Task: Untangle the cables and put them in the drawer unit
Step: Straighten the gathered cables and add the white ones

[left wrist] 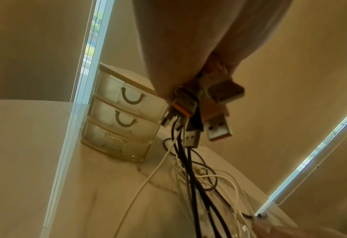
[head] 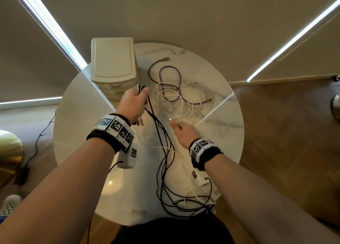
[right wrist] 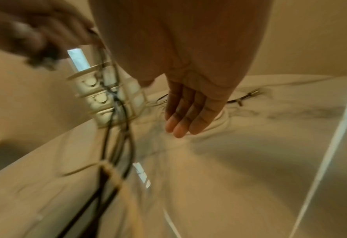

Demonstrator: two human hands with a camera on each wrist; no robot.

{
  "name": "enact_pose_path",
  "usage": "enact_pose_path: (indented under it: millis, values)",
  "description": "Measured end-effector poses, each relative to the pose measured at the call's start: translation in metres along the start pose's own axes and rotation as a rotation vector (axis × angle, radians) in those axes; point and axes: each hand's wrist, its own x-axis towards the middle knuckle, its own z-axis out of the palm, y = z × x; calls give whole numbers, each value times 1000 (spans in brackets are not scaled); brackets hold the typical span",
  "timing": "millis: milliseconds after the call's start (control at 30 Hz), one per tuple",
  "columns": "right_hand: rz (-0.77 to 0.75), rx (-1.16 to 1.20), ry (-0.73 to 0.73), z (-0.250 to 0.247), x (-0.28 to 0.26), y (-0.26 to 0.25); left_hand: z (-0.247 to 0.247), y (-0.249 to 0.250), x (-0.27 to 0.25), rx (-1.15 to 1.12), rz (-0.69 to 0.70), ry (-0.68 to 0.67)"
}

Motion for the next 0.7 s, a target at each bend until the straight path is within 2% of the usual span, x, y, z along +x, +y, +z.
enact_pose_path:
  millis: [233,367,567,700]
  values:
    - [215,-51,262,-59,70,24,-9,13,-4,-66,7,-2]
    - [301,64,302,-77,93,42,-10,7,-1,-70,-8,-32]
    - [227,-174,324,-87,116,62,-5,-5,3,-47,-45,-14]
    - [188,-177,383,-84,119,75,2,-7,4,-54,-77,-24]
